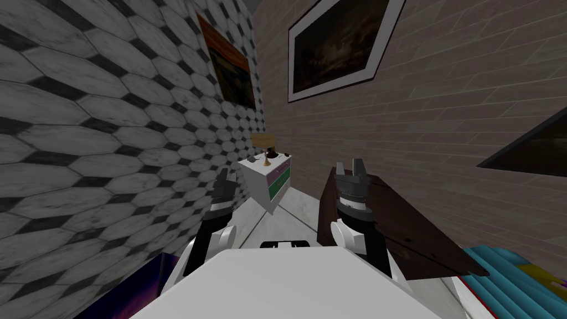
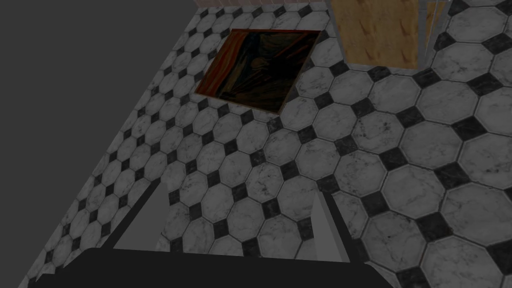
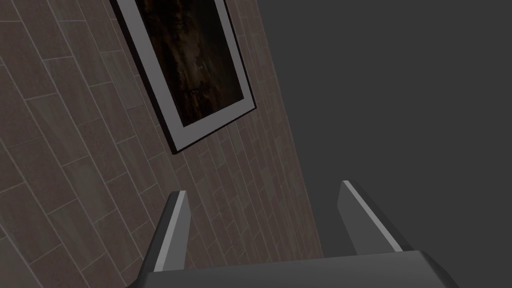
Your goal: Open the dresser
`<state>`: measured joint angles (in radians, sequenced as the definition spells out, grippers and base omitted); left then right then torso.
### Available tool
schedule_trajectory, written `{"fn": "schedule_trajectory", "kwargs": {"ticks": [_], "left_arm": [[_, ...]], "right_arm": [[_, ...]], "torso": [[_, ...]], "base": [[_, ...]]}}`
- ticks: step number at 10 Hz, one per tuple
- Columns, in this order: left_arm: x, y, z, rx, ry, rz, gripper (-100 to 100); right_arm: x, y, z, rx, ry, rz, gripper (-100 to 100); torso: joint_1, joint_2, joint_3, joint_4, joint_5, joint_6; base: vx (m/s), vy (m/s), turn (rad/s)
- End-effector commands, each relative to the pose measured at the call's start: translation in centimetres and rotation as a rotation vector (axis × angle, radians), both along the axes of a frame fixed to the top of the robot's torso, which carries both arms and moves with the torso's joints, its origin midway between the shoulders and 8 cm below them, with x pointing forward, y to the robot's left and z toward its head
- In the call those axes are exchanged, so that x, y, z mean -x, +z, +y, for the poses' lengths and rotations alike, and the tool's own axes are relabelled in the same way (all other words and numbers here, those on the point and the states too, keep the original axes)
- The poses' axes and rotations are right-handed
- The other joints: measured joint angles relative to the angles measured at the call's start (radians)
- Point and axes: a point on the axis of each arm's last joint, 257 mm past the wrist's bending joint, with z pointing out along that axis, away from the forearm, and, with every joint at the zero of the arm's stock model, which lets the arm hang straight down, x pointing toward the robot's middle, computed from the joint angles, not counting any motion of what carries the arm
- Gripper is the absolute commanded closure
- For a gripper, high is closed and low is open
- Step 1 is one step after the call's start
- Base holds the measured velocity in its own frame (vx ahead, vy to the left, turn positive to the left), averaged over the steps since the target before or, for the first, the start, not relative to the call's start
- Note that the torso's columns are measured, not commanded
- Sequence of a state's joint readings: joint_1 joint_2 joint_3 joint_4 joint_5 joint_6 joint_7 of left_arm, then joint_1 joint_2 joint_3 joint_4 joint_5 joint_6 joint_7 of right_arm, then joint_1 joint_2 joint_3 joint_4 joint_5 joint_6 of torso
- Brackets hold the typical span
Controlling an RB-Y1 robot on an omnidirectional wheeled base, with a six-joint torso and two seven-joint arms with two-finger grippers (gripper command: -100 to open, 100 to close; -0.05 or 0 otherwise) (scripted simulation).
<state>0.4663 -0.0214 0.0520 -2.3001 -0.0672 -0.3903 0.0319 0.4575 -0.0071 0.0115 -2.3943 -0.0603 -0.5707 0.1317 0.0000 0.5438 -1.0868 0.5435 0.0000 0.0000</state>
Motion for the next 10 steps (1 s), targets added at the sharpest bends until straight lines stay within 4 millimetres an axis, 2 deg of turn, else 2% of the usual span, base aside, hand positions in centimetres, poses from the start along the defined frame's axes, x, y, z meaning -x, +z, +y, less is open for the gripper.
{"fn": "schedule_trajectory", "kwargs": {"ticks": [1,2,3,6,10], "left_arm": [[0.0,0.0,0.0,0.0,0.0,0.0,0],[-0.1,-0.3,-0.4,-0.032,-0.017,0.013,-100],[-0.3,-0.7,-0.6,-0.053,-0.028,0.024,-100],[-0.6,-2.3,-1.0,-0.101,-0.058,0.068,-100],[-1.0,-7.6,-0.8,-0.122,-0.09,0.185,-100]], "right_arm": [[0.0,0.0,0.0,0.0,0.0,0.0,0],[0.0,0.0,0.0,0.0,0.0,0.0,0],[0.0,0.0,0.0,0.0,0.0,0.0,0],[0.0,0.0,0.0,0.0,0.0,0.001,0],[0.0,0.0,0.0,0.0,0.0,0.001,0]], "torso": [[0.0,0.074,-0.148,0.074,0.0,0.0],[0.0,0.148,-0.295,0.148,0.0,0.0],[0.0,0.18,-0.365,0.18,0.0,0.0],[0.0,0.192,-0.391,0.193,0.0,0.0],[-0.001,0.192,-0.391,0.194,-0.001,0.0]], "base": [[0.0,0.0,0.0],[0.025,-0.01,-0.031],[0.047,-0.013,-0.039],[0.086,-0.023,-0.052],[0.187,-0.06,-0.129]]}}
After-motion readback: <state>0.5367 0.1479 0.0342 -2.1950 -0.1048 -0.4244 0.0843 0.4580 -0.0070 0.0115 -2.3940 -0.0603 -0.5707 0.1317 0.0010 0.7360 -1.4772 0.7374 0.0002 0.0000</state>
